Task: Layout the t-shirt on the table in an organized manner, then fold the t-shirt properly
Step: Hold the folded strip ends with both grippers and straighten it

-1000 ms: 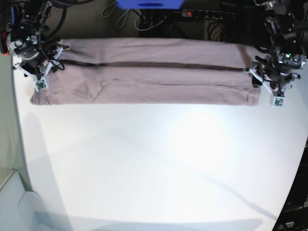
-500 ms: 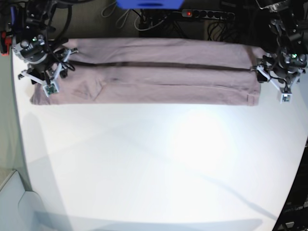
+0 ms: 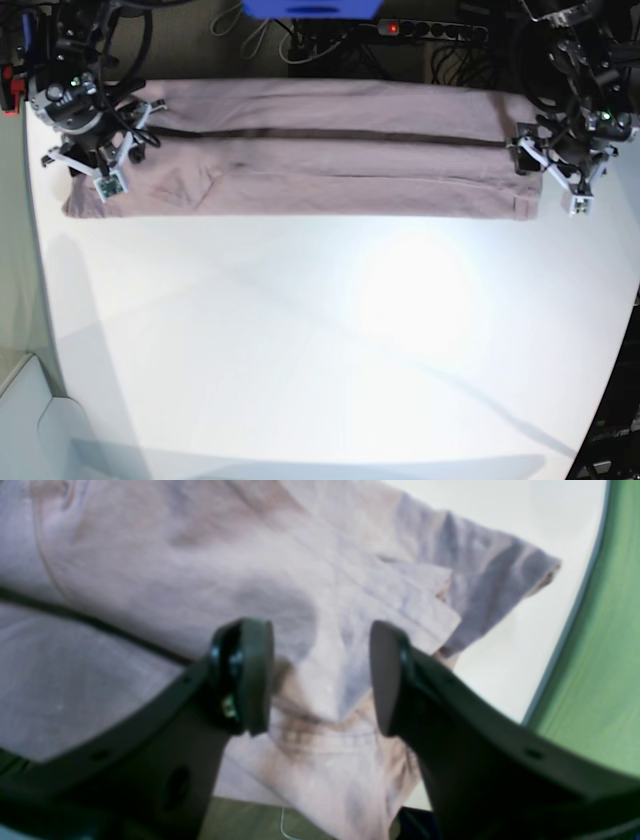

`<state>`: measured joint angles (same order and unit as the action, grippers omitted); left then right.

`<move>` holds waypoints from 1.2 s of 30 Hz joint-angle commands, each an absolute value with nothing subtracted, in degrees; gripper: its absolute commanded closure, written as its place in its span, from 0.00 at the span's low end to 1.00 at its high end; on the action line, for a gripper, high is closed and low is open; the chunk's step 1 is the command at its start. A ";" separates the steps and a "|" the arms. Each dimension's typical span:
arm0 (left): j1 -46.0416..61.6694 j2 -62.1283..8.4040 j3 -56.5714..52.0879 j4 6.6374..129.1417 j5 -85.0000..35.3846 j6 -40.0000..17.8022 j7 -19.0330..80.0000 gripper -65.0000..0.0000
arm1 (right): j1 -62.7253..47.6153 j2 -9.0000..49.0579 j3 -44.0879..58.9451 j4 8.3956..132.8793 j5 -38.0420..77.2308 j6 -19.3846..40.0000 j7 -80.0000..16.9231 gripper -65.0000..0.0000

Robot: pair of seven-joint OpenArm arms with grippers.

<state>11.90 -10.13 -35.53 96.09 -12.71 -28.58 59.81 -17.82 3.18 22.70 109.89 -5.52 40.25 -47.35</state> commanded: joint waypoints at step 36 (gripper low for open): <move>9.54 -8.31 -37.05 80.57 -13.49 -29.23 51.74 0.88 | -17.54 4.00 22.81 107.82 -4.88 40.00 -45.93 0.52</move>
<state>8.84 -8.54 -37.30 81.41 -16.49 -29.71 46.89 -17.80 3.38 22.70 106.91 -5.50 40.25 -46.87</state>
